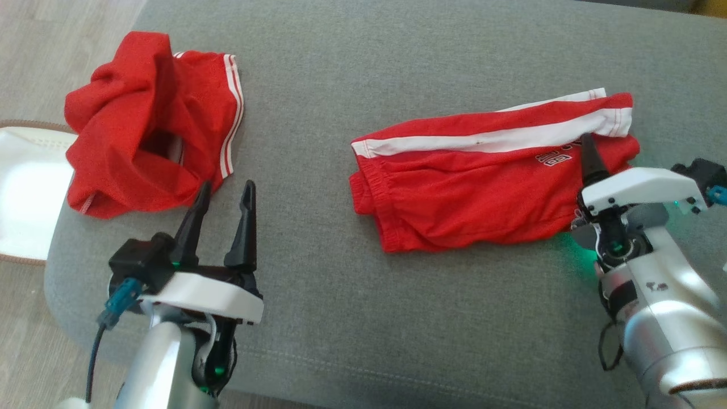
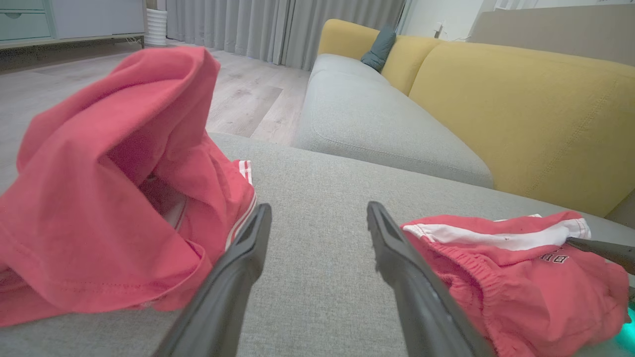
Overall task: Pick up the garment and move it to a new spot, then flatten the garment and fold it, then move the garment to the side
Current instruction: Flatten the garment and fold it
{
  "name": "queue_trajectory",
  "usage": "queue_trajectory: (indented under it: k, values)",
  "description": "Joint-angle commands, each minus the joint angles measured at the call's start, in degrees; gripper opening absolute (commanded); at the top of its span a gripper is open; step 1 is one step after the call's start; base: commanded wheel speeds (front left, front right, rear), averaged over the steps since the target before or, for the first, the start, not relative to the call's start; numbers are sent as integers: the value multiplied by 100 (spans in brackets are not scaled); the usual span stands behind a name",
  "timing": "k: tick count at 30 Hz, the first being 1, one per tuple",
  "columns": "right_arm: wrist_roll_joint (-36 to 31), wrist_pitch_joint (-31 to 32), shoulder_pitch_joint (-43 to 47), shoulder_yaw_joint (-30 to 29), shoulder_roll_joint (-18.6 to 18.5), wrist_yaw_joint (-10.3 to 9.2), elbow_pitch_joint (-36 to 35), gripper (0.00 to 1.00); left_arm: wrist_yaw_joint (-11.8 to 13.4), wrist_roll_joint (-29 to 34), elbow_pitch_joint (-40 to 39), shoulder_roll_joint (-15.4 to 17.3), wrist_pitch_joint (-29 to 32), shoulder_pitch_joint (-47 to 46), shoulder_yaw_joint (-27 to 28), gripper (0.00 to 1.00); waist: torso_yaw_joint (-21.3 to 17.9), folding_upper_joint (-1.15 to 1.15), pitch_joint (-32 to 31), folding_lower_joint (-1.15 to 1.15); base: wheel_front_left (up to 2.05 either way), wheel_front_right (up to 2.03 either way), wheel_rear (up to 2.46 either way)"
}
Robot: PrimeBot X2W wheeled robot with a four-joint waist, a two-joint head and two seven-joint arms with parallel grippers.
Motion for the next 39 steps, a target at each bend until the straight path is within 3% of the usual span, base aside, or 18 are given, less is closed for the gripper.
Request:
queue_trajectory:
  k: [1,2,8,17,22,27,31,35,39]
  values:
    - [129,52,-27,237,332,46,203,55,26,-68,-166,25,-70,-224,147,100,28,0,6,0,0,0,0]
    - [108,-7,-82,260,332,46,272,0,32,-80,-155,25,-70,-229,145,100,34,0,0,0,0,0,0]
    - [231,-236,-126,362,332,46,351,0,75,-102,-98,24,-70,-165,212,100,-60,0,-113,0,0,0,0]
    - [468,-791,377,461,325,46,61,0,77,-113,-60,24,-70,-50,270,100,-522,0,-363,0,0,0,0]
    - [333,-1241,638,291,116,46,116,0,79,-99,-63,24,-70,24,278,100,-772,0,-495,0,0,0,0]
    - [-170,-1407,656,-111,-299,46,428,0,85,-95,-66,24,-70,96,275,100,-940,0,-584,0,0,0,0]
    - [-754,-1411,727,-577,-355,46,281,0,91,-108,-66,24,-70,99,243,100,-972,0,-628,0,0,0,0]
    - [-1288,-1412,813,-971,-99,46,-122,0,100,-111,-45,24,-70,110,211,100,-950,0,-723,0,0,0,0]
    - [-1744,-1413,958,-995,237,46,-757,0,121,-115,-24,24,-70,174,206,100,-874,0,-892,0,0,0,0]
